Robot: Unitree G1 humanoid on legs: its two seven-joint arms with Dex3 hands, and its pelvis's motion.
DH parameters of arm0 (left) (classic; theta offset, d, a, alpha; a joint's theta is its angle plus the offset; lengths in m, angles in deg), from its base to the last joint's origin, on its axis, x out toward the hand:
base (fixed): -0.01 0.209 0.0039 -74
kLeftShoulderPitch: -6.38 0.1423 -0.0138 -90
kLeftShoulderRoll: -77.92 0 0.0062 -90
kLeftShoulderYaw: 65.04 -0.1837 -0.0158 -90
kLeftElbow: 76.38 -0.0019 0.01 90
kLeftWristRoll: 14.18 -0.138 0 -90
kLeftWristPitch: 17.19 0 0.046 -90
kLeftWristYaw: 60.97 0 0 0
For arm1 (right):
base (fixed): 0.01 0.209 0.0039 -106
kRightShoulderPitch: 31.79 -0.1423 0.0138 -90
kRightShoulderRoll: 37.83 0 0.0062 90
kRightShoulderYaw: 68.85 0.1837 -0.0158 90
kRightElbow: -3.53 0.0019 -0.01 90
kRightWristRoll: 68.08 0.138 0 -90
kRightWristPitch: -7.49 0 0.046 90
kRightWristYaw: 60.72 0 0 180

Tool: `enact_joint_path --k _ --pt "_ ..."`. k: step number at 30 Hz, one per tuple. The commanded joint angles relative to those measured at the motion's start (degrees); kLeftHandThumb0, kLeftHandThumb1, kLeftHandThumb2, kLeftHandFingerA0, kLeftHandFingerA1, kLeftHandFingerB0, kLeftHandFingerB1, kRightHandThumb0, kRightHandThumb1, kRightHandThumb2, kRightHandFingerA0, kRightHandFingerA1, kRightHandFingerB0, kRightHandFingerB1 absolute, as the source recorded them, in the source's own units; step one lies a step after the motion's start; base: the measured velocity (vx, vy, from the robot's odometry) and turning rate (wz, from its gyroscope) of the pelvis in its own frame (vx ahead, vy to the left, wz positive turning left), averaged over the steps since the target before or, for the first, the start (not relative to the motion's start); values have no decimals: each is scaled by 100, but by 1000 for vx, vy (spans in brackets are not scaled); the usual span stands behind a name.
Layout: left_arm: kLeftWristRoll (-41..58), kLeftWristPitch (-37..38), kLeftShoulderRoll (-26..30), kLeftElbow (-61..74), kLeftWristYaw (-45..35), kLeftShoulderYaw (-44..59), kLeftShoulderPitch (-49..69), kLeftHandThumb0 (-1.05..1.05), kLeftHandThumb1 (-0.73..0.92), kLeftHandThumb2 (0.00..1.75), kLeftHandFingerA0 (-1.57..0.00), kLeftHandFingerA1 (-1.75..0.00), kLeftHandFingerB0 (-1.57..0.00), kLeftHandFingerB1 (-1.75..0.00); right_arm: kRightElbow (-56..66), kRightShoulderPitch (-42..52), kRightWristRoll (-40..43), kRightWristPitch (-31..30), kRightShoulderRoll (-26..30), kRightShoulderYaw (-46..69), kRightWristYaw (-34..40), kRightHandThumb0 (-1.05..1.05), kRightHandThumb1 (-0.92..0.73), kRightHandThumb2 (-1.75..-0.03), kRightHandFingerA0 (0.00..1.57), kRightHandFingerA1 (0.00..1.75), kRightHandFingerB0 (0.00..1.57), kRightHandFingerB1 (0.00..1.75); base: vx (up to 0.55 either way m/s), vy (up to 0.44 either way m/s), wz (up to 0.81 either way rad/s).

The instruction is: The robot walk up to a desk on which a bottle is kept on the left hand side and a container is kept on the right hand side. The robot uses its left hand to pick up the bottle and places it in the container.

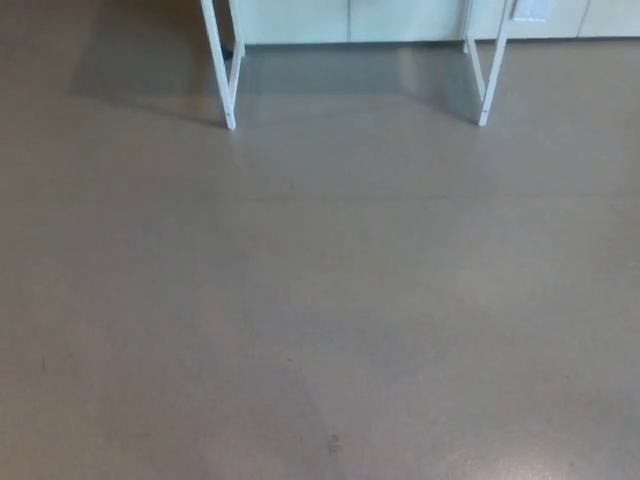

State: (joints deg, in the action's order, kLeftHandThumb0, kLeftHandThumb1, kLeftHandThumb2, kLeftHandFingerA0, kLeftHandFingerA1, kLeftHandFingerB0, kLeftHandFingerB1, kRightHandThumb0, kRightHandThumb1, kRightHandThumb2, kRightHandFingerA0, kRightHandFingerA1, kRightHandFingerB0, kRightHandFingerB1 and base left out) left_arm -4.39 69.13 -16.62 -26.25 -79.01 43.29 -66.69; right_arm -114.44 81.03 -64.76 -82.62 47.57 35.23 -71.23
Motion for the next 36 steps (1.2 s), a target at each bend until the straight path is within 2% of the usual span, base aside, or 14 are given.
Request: enact_joint_path --k 1,8,15,23,25,26,29,30,31,36 --pt "1258 -409 165 436 -1283 630 108 -22 65 64 -25 -34 -17 -30 693 252 1039 50 6 495 -762 -30 -67 -59 54 55 50 50 0 0 0" --pt "1244 -524 145 537 -1384 720 71 -25 66 65 -24 -35 -16 -30 811 207 995 -65 -2 529 -838 -31 -63 -58 53 55 50 50 93 171 -16" --pt "1327 -601 156 650 -1436 747 15 -23 65 64 -26 -35 -19 -31 960 119 983 -170 8 495 -791 -28 -67 -59 54 56 49 50 168 234 -10" --pt "1209 -574 152 963 -1278 597 30 -28 61 65 -29 -37 -21 -33 1258 38 982 -453 45 454 -737 -27 -69 -60 52 53 48 49 231 -84 13" --pt "1196 -582 161 994 -1262 576 23 -24 66 60 -33 -35 -21 -28 1216 -9 950 -445 53 445 -722 -26 -68 -59 53 53 48 48 358 -245 56" --pt "1191 -609 156 1050 -1218 562 24 -28 62 66 -31 -38 -22 -33 1144 -62 930 -429 71 442 -726 -27 -67 -59 54 53 48 48 258 -88 72" --pt "1211 -687 122 1136 -1081 556 -26 -28 62 65 -32 -38 -24 -33 866 -234 922 -268 124 438 -817 -27 -68 -59 55 54 50 49 285 -95 22" --pt "1214 -682 118 1135 -1075 556 -32 -19 47 90 -26 -53 -12 -46 891 -239 935 -288 122 441 -818 -28 -66 -59 57 56 50 50 360 -127 7" --pt "1211 -683 118 1162 -1068 551 -16 -19 46 90 -28 -54 -12 -46 906 -250 950 -329 138 432 -851 -30 -65 -59 52 55 51 52 322 -104 1" --pt "1164 -646 150 1225 -1069 513 42 -20 46 90 -28 -54 -13 -46 889 -273 906 -419 191 377 -885 -29 -68 -59 49 52 49 50 309 -9 -14"
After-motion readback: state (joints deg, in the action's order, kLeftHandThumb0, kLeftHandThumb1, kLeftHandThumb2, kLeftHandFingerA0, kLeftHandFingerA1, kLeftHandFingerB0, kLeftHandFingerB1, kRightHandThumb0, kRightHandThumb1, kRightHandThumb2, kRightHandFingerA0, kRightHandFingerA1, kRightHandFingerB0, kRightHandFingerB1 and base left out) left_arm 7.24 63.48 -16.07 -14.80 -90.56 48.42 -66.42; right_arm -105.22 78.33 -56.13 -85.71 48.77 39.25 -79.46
